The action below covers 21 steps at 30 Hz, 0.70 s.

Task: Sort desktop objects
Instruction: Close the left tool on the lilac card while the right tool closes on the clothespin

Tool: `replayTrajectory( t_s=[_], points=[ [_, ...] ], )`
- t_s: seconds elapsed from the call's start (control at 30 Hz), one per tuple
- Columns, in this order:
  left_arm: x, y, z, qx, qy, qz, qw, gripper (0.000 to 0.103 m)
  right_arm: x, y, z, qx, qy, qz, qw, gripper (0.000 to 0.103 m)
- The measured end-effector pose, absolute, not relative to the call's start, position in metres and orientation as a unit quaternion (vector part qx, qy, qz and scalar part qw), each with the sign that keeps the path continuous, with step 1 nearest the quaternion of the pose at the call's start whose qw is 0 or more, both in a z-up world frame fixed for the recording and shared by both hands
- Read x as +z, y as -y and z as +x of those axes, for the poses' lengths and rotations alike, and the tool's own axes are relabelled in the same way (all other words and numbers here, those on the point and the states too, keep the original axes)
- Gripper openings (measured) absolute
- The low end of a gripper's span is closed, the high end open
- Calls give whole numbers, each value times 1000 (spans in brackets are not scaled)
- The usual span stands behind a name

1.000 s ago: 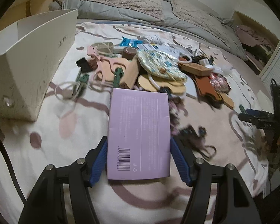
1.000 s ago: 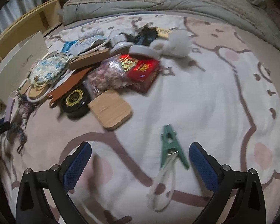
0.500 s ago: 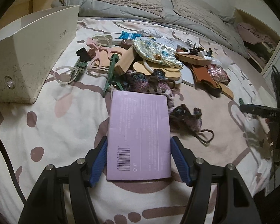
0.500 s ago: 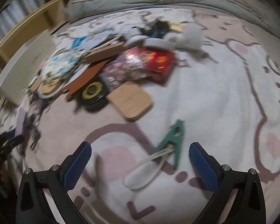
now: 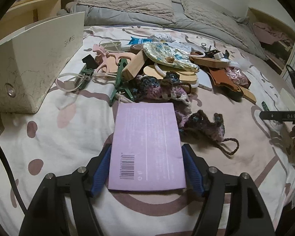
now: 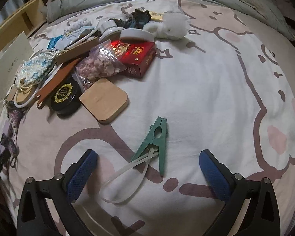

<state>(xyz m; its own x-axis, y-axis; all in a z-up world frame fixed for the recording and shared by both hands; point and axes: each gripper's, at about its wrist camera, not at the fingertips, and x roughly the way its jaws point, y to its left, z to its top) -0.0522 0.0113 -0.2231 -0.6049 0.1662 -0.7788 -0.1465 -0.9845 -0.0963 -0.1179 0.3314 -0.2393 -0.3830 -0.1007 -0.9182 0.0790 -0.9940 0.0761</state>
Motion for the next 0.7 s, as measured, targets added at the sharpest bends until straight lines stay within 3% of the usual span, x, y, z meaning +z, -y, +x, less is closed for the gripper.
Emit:
replayTrajectory(
  t_s=[0.07,0.2,0.4,0.7],
  points=[
    [-223,-11,-52,896,12,-435,87,71,-238,-333,-117,-832,16,552,55,95],
    [-224,-11,-52,896,13,-435,88,71,-232,-336,-115,-841,3,538,57,57],
    [-224,-10,-52,896,18,-434,90,71,-229,-333,-113,-839,-12,540,68,31],
    [-221,-9,-58,893,25,-440,92,67,-227,-328,-114,-838,-15,541,76,31]
  ],
)
